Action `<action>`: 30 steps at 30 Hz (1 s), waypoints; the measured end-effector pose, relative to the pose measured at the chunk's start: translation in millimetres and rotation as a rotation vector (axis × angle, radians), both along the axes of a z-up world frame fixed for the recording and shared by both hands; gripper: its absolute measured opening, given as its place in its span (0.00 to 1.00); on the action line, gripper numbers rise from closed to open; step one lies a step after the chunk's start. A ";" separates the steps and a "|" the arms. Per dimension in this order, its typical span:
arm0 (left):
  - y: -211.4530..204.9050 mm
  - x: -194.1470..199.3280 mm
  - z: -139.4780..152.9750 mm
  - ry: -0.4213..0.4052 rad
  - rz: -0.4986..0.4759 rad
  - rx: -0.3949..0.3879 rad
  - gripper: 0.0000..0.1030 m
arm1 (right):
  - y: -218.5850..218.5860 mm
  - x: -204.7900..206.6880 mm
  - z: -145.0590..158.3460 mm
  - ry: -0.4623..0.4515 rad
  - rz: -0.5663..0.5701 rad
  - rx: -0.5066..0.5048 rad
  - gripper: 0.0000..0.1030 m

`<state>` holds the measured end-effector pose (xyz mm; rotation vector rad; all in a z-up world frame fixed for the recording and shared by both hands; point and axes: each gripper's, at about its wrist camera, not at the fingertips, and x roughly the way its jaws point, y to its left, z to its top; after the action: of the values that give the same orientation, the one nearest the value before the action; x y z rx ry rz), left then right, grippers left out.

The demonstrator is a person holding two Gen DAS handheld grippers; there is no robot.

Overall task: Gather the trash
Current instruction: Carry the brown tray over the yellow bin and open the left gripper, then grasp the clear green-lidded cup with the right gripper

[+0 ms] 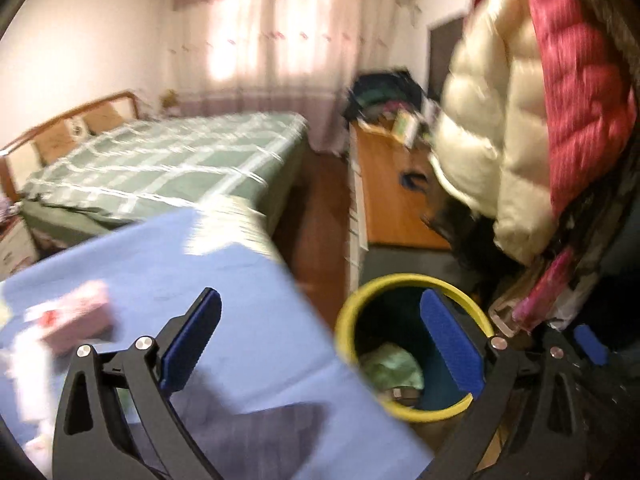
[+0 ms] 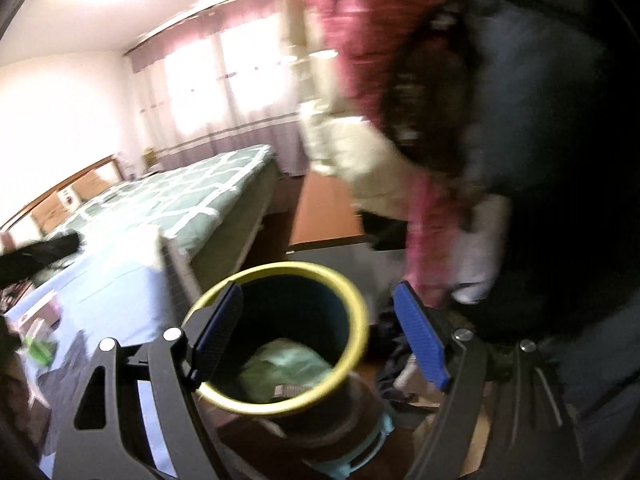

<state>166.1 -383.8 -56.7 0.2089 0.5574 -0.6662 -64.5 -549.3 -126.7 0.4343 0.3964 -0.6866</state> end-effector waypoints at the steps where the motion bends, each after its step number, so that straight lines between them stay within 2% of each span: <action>1: 22.8 -1.8 7.9 -0.025 0.032 -0.010 0.95 | 7.7 7.8 1.7 0.000 0.029 -0.003 0.72; 5: 111.9 -1.7 28.9 -0.095 0.188 -0.052 0.95 | 40.4 36.6 12.2 -0.017 0.140 -0.015 0.73; 9: 208.4 7.0 42.4 -0.139 0.384 -0.106 0.95 | 76.7 65.6 24.5 -0.034 0.255 -0.030 0.76; 10: 239.4 10.3 44.2 -0.158 0.459 -0.119 0.95 | 89.3 74.8 28.2 -0.036 0.288 -0.041 0.76; 15: 340.3 22.8 38.1 -0.192 0.684 -0.152 0.95 | 137.3 111.8 37.9 -0.029 0.435 -0.059 0.76; 16: 361.5 27.5 32.8 -0.207 0.753 -0.139 0.95 | 144.3 117.2 39.2 -0.025 0.458 -0.062 0.76; 18: 393.4 34.2 23.8 -0.220 0.828 -0.125 0.95 | 163.8 130.2 41.2 -0.015 0.513 -0.075 0.76; 22: 435.4 44.8 1.8 -0.224 0.936 -0.094 0.95 | 204.7 159.6 48.3 0.002 0.650 -0.092 0.76; 25: 454.6 49.7 -12.3 -0.203 0.988 -0.099 0.95 | 232.2 178.3 53.2 0.025 0.746 -0.089 0.76; 28: 461.8 49.0 -17.9 -0.192 1.002 -0.106 0.95 | 258.4 196.9 51.0 0.056 0.827 -0.075 0.76; 30: 460.0 45.3 -17.1 -0.214 1.011 -0.104 0.95 | 273.6 208.0 45.9 0.092 0.853 -0.080 0.76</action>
<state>211.3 76.2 -73.8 -0.1093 0.3528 0.3086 143.6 -275.6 -80.8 0.1255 0.5847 0.1088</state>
